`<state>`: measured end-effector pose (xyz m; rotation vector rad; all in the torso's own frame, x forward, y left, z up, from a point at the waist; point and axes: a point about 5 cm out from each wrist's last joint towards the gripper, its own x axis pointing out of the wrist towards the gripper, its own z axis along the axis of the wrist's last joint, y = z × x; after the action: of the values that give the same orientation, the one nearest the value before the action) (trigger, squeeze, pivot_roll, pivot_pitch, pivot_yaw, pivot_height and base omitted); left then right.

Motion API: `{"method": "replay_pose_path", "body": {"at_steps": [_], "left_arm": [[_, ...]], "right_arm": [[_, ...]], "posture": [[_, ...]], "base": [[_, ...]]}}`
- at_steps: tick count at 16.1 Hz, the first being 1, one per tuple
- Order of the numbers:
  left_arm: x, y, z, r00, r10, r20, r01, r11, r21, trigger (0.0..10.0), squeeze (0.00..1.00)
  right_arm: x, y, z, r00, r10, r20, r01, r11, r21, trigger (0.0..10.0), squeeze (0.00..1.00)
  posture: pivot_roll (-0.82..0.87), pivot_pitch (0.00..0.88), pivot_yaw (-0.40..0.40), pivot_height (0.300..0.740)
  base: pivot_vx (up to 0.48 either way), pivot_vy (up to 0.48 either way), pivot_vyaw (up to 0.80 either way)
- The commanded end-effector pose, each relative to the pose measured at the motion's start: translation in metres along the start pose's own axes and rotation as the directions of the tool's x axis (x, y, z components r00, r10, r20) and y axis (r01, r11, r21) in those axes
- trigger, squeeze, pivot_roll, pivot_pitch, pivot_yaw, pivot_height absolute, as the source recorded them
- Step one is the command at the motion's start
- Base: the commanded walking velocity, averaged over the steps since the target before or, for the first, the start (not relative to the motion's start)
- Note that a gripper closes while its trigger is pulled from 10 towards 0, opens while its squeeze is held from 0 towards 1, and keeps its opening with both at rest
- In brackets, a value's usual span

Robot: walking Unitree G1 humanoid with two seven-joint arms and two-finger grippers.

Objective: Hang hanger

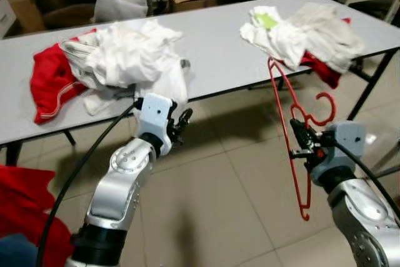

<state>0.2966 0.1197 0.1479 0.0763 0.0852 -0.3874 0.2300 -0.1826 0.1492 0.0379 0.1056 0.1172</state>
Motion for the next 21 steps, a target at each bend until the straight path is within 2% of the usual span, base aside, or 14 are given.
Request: {"method": "replay_pose_path", "body": {"at_steps": [1, 2, 3, 5, 11, 21], "left_arm": [[-0.001, 0.005, -0.001, 1.000, 0.019, -0.010, -0.019, 1.000, 0.006, 10.0, 0.25], [-0.001, 0.003, -0.002, 1.000, 0.007, -0.010, -0.007, 1.000, 0.008, 10.0, 0.24], [-0.001, 0.001, -0.004, 1.000, 0.004, -0.025, -0.004, 1.000, -0.004, 10.0, 0.11], [-0.001, 0.000, -0.005, 1.000, -0.019, -0.016, 0.020, 0.999, 0.026, 10.0, 0.06], [-0.003, -0.007, -0.004, 0.995, -0.097, 0.005, 0.097, 0.995, 0.003, 10.0, 0.09], [0.003, -0.010, -0.005, 0.991, -0.133, 0.007, 0.133, 0.991, -0.013, 10.0, 0.09]], "right_arm": [[0.000, 0.001, 0.000, 1.000, -0.005, 0.010, 0.005, 1.000, 0.006, 10.0, 0.00], [0.000, 0.002, -0.001, 1.000, -0.007, 0.010, 0.007, 1.000, 0.011, 10.0, 0.00], [-0.001, 0.001, -0.004, 1.000, -0.014, 0.003, 0.014, 1.000, 0.023, 10.0, 0.00], [-0.002, 0.000, -0.011, 0.999, -0.034, -0.015, 0.034, 0.998, 0.043, 10.0, 0.00], [-0.003, 0.000, -0.016, 0.998, -0.048, -0.026, 0.050, 0.996, 0.071, 10.0, 0.00], [-0.003, -0.004, -0.015, 0.997, -0.077, -0.022, 0.079, 0.995, 0.069, 10.0, 0.00]], "posture": [[-0.19, 0.000, 0.044, 0.719], [-0.20, 0.000, 0.047, 0.719], [-0.20, 0.000, 0.048, 0.719], [-0.20, 0.000, 0.052, 0.719], [-0.20, 0.000, 0.047, 0.719], [-0.22, 0.000, 0.058, 0.719]], "base": [[0.000, -0.255, 0.00], [0.000, 0.000, 0.00], [0.000, 0.000, 0.00], [0.000, 0.000, -0.21], [0.000, 0.000, -0.80], [0.263, 0.000, -0.77]]}}
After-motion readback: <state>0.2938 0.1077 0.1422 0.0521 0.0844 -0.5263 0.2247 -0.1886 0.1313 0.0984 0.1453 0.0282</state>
